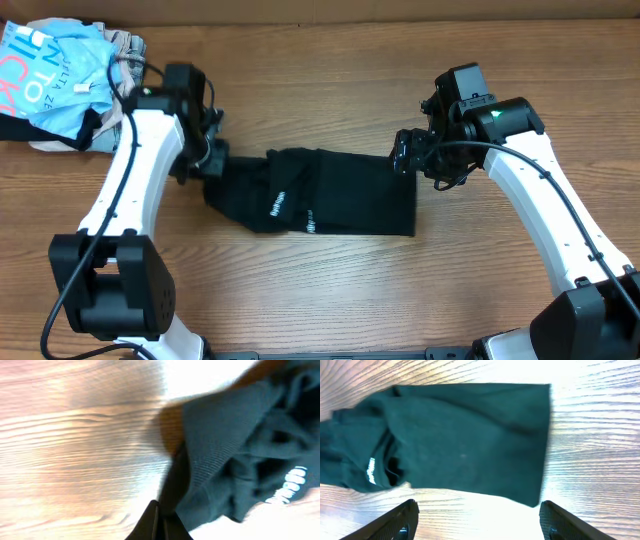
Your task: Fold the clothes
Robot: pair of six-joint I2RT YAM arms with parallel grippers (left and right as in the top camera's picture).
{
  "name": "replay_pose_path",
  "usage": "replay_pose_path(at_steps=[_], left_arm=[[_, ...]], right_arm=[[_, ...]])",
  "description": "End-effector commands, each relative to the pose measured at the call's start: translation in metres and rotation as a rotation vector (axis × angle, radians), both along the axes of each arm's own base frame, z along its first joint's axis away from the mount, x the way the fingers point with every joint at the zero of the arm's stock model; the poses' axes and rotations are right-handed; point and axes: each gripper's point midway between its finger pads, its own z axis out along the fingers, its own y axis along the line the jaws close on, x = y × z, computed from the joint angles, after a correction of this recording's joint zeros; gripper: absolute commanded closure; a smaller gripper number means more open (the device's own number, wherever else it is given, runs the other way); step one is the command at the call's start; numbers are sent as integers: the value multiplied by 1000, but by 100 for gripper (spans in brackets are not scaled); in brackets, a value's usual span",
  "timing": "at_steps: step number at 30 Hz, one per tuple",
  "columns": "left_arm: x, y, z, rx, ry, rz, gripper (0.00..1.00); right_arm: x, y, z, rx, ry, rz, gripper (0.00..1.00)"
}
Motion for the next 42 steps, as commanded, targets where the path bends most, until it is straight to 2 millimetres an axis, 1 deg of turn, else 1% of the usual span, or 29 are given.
replay_pose_path(at_steps=[1, 4, 6, 7, 9, 12, 13, 16, 19, 20, 21, 25, 26, 28, 30, 32, 33, 34, 36, 37, 38, 40, 41, 42], left_arm=[[17, 11, 34, 52, -72, -14, 96], [24, 11, 53, 53, -113, -40, 96], [29, 7, 66, 37, -140, -44, 96], [30, 1, 71, 11, -150, -52, 96], [32, -18, 80, -59, -171, -79, 96], [33, -57, 88, -172, -190, -149, 96], [32, -70, 89, -197, -192, -177, 96], [27, -108, 90, -234, -199, -269, 96], [17, -153, 91, -260, -205, -348, 96], [9, -173, 90, -270, -199, -382, 96], [6, -183, 89, -274, -197, -400, 96], [-9, -240, 75, -305, -206, -504, 96], [-11, -252, 72, -313, -209, -519, 96], [-16, -278, 59, -327, -199, -543, 96], [-23, -300, 43, -338, -173, -567, 96], [-34, -323, 25, -366, -129, -605, 96], [-43, -336, 13, -383, -94, -630, 96], [-49, -344, 1, -386, -66, -646, 96], [-60, -354, -24, -366, -9, -656, 96], [-64, -356, -34, -356, 13, -663, 92], [-68, -359, -46, -345, 37, -668, 84], [-73, -360, -63, -327, 74, -674, 57], [-74, -360, -68, -321, 84, -672, 40], [-74, -360, -69, -320, 87, -668, 32]], right_arm=[[1, -7, 2, -33, -27, 11, 19], [5, -22, 1, -55, -30, -16, 18], [9, -37, 3, -56, -26, -60, 18], [11, -47, 4, -56, -25, -89, 18], [15, -65, 8, -56, -26, -141, 18], [20, -94, 15, -47, -34, -204, 18], [21, -105, 16, -43, -32, -238, 18], [22, -129, 19, -34, -37, -290, 18], [21, -155, 19, -37, -38, -361, 18], [21, -166, 19, -39, -41, -379, 18], [20, -171, 19, -41, -43, -391, 18], [17, -195, 19, -44, -45, -456, 18], [17, -200, 19, -44, -45, -470, 18], [15, -207, 19, -45, -45, -490, 18], [13, -213, 19, -47, -45, -502, 18], [13, -215, 19, -47, -45, -510, 18], [13, -216, 19, -47, -46, -513, 18], [13, -217, 19, -47, -47, -513, 18], [13, -217, 19, -47, -48, -514, 18], [13, -217, 19, -48, -49, -514, 18], [14, -217, 19, -48, -51, -514, 18], [14, -217, 20, -48, -53, -514, 18], [15, -217, 20, -49, -55, -514, 18], [15, -217, 20, -49, -55, -514, 18]])
